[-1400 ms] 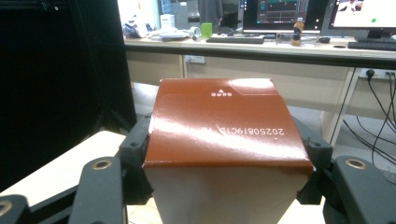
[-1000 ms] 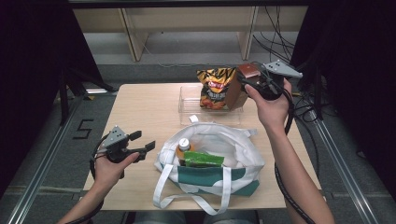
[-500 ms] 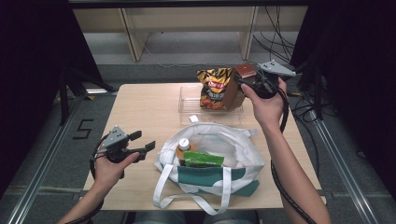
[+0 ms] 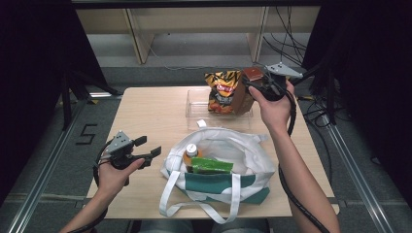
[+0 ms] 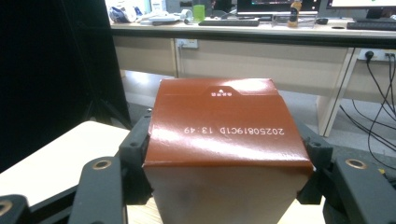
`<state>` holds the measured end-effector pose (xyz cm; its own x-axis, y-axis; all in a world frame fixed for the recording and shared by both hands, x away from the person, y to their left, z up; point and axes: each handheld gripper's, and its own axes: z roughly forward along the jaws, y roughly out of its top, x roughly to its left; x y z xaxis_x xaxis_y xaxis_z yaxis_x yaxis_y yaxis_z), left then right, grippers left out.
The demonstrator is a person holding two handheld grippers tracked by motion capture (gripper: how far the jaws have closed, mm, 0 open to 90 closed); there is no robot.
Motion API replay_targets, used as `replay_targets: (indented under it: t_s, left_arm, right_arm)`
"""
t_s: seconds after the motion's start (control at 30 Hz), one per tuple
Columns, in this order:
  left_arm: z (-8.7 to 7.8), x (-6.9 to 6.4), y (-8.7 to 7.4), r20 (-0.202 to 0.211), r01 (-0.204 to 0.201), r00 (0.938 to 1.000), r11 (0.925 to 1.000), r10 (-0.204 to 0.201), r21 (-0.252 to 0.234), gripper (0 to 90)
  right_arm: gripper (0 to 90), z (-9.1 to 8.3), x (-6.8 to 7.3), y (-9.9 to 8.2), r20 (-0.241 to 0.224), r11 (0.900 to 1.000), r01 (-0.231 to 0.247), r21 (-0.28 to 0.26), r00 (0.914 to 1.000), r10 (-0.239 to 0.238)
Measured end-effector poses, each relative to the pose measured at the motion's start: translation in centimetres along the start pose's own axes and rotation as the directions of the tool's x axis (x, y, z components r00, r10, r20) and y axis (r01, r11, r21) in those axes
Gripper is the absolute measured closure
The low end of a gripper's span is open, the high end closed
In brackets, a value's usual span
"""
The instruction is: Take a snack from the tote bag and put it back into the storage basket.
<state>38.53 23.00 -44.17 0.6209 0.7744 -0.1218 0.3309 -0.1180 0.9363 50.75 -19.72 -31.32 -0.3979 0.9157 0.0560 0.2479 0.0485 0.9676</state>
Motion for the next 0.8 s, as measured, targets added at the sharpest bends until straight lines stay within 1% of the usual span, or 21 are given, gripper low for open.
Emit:
replay_targets:
  t_s: [0.13, 0.2, 0.23, 0.27, 0.37, 0.5, 0.6, 0.63, 0.67, 0.73, 0.77, 0.8]
  left_arm:
    - [0.0, 0.0, 0.0, 0.001, 0.002, 1.0, 1.0, -0.002, -0.002, 24.4]
    - [0.0, 0.0, 0.0, 0.001, 0.001, 1.0, 1.0, -0.001, -0.001, 24.4]
    - [0.1, 0.0, 0.0, 0.004, 0.004, 1.0, 1.0, -0.004, -0.005, 24.4]
    - [0.1, 0.0, 0.0, 0.005, 0.006, 1.0, 1.0, -0.006, -0.005, 24.4]
    - [0.0, 0.0, 0.0, 0.003, 0.005, 1.0, 1.0, -0.005, 0.0, 24.4]
    - [0.1, 0.0, 0.0, 0.005, 0.005, 1.0, 1.0, -0.005, -0.006, 24.5]
    - [0.1, 0.0, 0.0, 0.006, 0.005, 1.0, 1.0, -0.005, -0.005, 24.4]
    - [0.1, 0.0, 0.0, 0.006, 0.005, 1.0, 1.0, -0.004, -0.005, 24.4]
    - [0.1, 0.0, 0.0, 0.006, 0.004, 1.0, 1.0, -0.004, -0.005, 24.4]
    - [0.1, 0.0, 0.0, 0.006, 0.004, 1.0, 1.0, -0.004, -0.005, 24.4]
    - [0.1, 0.0, 0.0, 0.006, 0.005, 1.0, 1.0, -0.005, -0.005, 24.4]
    - [0.1, 0.0, 0.0, 0.006, 0.005, 1.0, 1.0, -0.005, -0.005, 24.4]
  right_arm:
    - [38.8, 0.3, -0.2, -0.2, 0.008, 1.0, 0.004, 0.002, 1.0, -0.004]
    - [38.7, 0.4, -0.2, -0.3, 0.016, 0.9999, -0.007, 0.01, 0.9998, 0.007]
    - [38.7, 0.5, -0.4, -0.3, 0.015, 1.0, 0.007, 0.006, 0.9999, -0.007]
    - [38.7, 0.6, -0.4, -0.4, 0.018, 0.9999, -0.002, 0.012, 0.9998, 0.002]
    - [38.7, 0.8, -0.6, -0.5, 0.024, 0.9999, 0.01, 0.007, 0.9997, -0.011]
    - [38.7, 0.9, -0.8, -0.7, 0.04, 0.9999, -0.012, 0.009, 0.9991, 0.011]
    - [38.8, 1.0, -1.0, -0.7, 0.046, 1.0, -0.006, 0.006, 0.9989, 0.005]
    - [38.7, 1.0, -0.9, -0.7, 0.048, 0.9998, -0.017, 0.009, 0.9987, 0.016]
    - [38.7, 1.0, -1.0, -0.7, 0.045, 1.0, 0.0, 0.008, 0.999, 0.0]
    - [38.7, 1.1, -1.0, -0.8, 0.049, 1.0, -0.002, 0.009, 0.9988, 0.002]
    - [38.7, 1.1, -0.9, -0.8, 0.053, 0.9997, -0.022, 0.01, 0.9984, 0.022]
    - [38.7, 1.1, -1.1, -0.8, 0.051, 1.0, -0.005, 0.009, 0.9987, 0.004]
